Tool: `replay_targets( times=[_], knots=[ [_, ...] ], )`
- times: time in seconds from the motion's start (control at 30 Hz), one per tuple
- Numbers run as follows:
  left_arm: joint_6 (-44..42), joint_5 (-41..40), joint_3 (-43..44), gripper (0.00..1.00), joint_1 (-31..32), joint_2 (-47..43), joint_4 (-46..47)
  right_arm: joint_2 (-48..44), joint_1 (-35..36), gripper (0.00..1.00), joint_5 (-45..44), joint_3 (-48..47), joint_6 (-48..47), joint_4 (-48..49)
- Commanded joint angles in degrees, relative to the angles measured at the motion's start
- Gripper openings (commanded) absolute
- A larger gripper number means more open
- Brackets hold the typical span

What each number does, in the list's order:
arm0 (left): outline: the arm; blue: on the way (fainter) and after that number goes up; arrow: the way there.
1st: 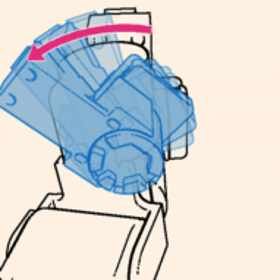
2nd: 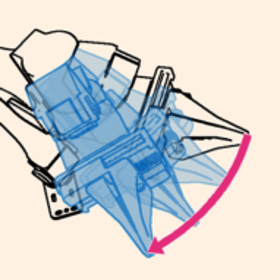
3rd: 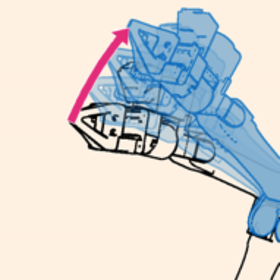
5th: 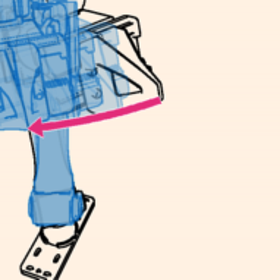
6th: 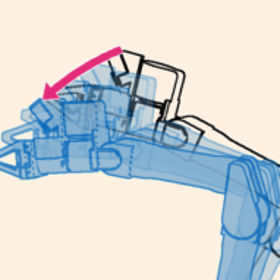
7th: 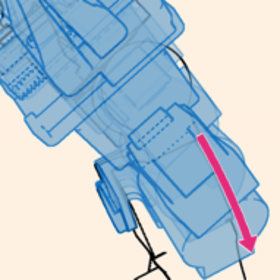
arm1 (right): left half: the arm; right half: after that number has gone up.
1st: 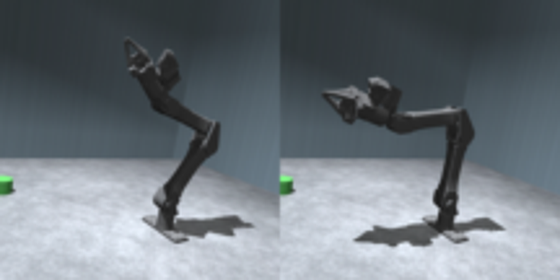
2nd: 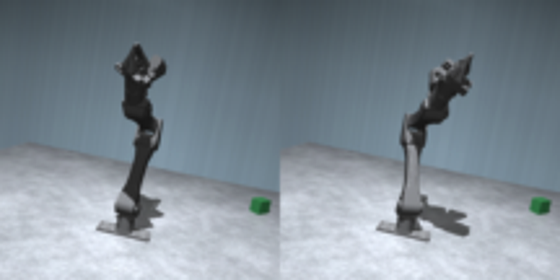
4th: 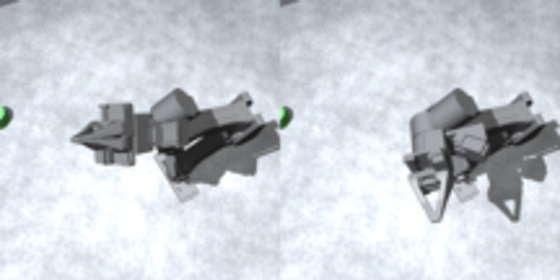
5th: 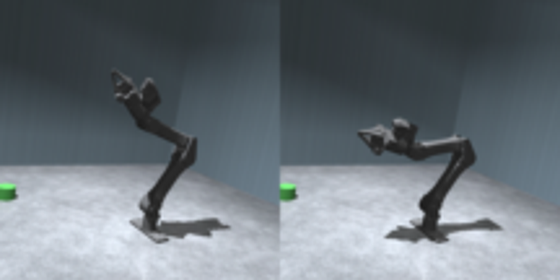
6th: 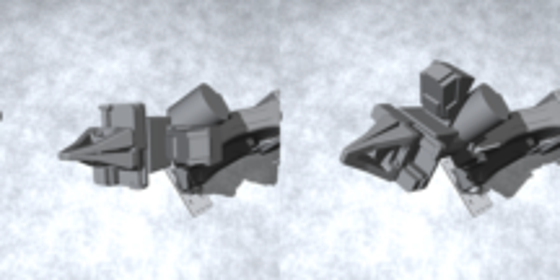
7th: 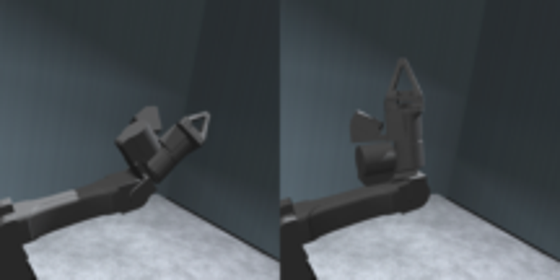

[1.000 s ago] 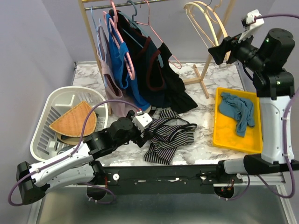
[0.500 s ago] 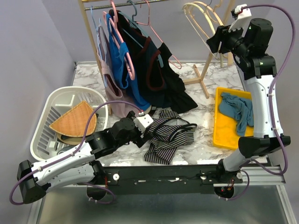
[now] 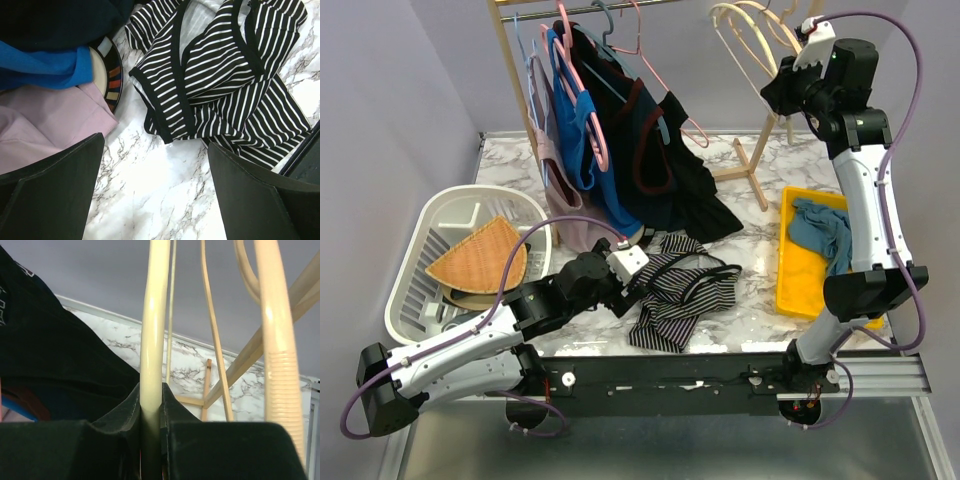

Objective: Place the tank top on the hanger

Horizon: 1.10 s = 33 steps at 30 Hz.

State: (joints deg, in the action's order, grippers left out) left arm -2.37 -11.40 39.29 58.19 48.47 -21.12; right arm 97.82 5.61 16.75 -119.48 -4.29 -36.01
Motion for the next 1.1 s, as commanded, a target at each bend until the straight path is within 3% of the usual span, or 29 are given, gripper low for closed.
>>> replay_targets(
  times=[0.0, 0.53, 0.87, 1.07],
  knots=[
    [-0.4, 2.1, -0.5, 0.99, -0.2, -0.7, -0.1, -0.5, -0.2, 0.00, 2.4, -4.1, -1.2, 0.2],
    [-0.3, 3.9, -0.6, 0.99, -0.2, -1.3, 0.1, -4.0, -0.2, 0.01, 6.2, -5.9, -1.9, -0.1],
    [-0.4, 3.8, -0.6, 0.99, -0.2, -1.1, 0.2, -6.2, 0.4, 0.00, 0.5, -2.0, -9.8, 2.1],
    [-0.4, 3.8, -0.8, 0.99, -0.2, -0.9, 0.3, -8.8, 0.4, 0.00, 1.0, -0.8, -9.9, 3.0]
  ],
)
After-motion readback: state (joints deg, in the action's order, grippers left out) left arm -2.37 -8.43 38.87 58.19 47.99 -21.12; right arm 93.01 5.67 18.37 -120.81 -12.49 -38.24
